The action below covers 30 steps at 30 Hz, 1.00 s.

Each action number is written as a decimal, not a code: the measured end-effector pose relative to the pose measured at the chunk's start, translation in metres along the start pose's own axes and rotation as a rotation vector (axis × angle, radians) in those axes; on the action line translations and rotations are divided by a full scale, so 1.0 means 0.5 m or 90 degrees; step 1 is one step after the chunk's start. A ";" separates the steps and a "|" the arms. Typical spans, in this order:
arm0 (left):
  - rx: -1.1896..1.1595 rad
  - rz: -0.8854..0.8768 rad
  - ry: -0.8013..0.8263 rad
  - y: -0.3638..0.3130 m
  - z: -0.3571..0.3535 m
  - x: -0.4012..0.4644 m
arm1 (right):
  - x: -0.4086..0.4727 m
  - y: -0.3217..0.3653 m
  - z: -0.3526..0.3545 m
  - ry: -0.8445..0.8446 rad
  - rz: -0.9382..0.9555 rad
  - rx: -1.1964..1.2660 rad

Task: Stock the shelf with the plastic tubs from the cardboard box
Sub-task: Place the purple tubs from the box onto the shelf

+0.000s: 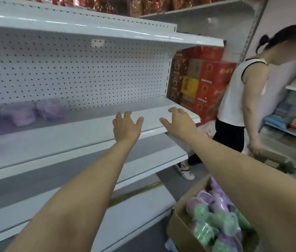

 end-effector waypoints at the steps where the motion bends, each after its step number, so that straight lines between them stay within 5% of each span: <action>1: -0.006 -0.003 0.010 -0.022 -0.025 -0.020 | -0.014 -0.036 0.012 -0.001 -0.012 -0.001; 9: -0.023 0.000 0.147 -0.111 -0.261 -0.179 | -0.117 -0.343 0.025 0.043 -0.145 0.011; 20: 0.009 0.033 0.416 -0.031 -0.639 -0.280 | -0.207 -0.697 -0.161 0.215 -0.450 0.056; 30: 0.056 0.040 0.618 0.010 -0.882 -0.244 | -0.208 -0.886 -0.306 0.318 -0.695 0.087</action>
Point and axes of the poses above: each hand's wrist, its own x-axis towards the middle knuckle, its own z-axis out of the back of the hand, y = z × x, the point moved 1 cm from there along x, towards the middle knuckle, and after that the axes turned 8 degrees about -z, right-handed, at the moved point
